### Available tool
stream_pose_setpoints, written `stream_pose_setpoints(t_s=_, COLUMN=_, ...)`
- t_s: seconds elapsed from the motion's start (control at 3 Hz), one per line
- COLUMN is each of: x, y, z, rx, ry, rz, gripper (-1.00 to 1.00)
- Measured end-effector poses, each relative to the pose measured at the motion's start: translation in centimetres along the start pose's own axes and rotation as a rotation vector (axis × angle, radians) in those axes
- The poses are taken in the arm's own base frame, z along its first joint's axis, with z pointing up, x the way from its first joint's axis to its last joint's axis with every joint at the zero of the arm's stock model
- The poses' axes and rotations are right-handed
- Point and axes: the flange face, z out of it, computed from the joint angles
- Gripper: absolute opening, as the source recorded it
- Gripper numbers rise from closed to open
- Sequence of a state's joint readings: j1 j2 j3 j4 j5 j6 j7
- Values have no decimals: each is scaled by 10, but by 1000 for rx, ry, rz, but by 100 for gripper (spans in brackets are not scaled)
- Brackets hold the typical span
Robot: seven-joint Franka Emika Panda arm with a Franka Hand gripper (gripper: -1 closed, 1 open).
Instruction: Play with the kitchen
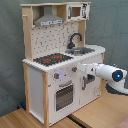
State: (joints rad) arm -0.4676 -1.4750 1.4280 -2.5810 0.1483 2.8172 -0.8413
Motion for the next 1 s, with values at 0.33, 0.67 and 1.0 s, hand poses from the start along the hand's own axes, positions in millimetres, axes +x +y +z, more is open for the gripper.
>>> stream_pose_setpoints(t_s=0.33, x=-9, y=48, z=-21, rx=-60, ry=31, rz=76, gripper=100)
stream_pose_setpoints(t_s=0.67, x=-30, y=88, z=-38, rx=-99, ry=23, rz=138, gripper=100)
stream_pose_setpoints(t_s=1.0, x=-54, y=113, z=-46, rx=-94, ry=-13, rz=224, gripper=100)
